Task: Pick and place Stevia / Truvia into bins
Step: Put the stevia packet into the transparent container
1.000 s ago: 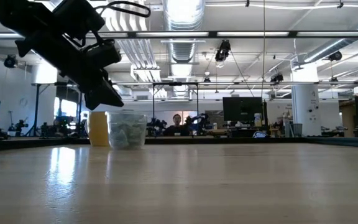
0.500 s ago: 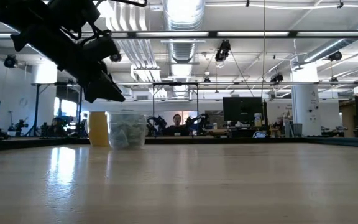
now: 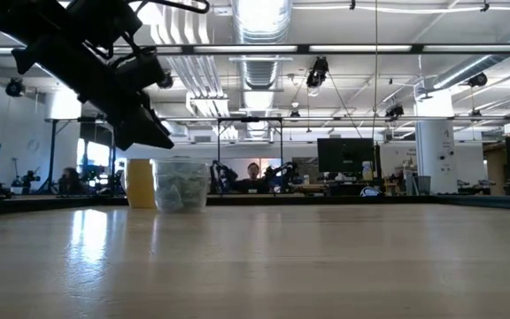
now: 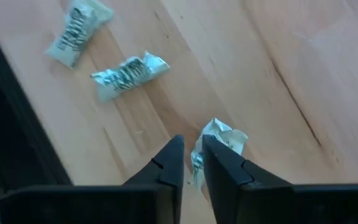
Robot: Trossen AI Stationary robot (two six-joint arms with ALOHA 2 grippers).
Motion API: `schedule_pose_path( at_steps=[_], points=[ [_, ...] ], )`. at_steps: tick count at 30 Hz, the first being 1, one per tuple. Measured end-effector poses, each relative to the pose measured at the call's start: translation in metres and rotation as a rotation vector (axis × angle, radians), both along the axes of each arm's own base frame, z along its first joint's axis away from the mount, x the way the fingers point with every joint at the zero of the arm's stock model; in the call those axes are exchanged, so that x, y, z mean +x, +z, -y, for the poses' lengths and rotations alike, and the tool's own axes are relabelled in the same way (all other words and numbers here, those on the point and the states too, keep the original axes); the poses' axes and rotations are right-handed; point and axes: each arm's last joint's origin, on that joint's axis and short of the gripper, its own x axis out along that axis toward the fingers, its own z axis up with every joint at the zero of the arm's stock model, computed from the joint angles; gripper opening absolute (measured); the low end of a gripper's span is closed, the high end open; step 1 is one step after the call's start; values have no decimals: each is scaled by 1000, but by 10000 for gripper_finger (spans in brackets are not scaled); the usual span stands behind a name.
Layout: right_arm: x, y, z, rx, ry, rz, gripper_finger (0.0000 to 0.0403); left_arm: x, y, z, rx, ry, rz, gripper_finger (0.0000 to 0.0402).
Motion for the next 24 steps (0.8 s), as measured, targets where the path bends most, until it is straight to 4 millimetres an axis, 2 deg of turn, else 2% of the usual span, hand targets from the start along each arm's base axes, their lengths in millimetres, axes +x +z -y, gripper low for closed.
schedule_pose_path(
  at_steps=[6,13,19,24],
  points=[
    [0,-15,-4,1,-19,-92,88,0,0,0,1,1,-5,171],
    [0,-19,-5,10,-52,-123,123,0,0,0,1,1,-3,171],
    [0,-21,-5,4,-54,-128,130,0,0,0,1,0,-4,171],
    [0,-24,-6,1,-51,-150,120,0,-1,0,-1,-2,-7,171]
  ],
)
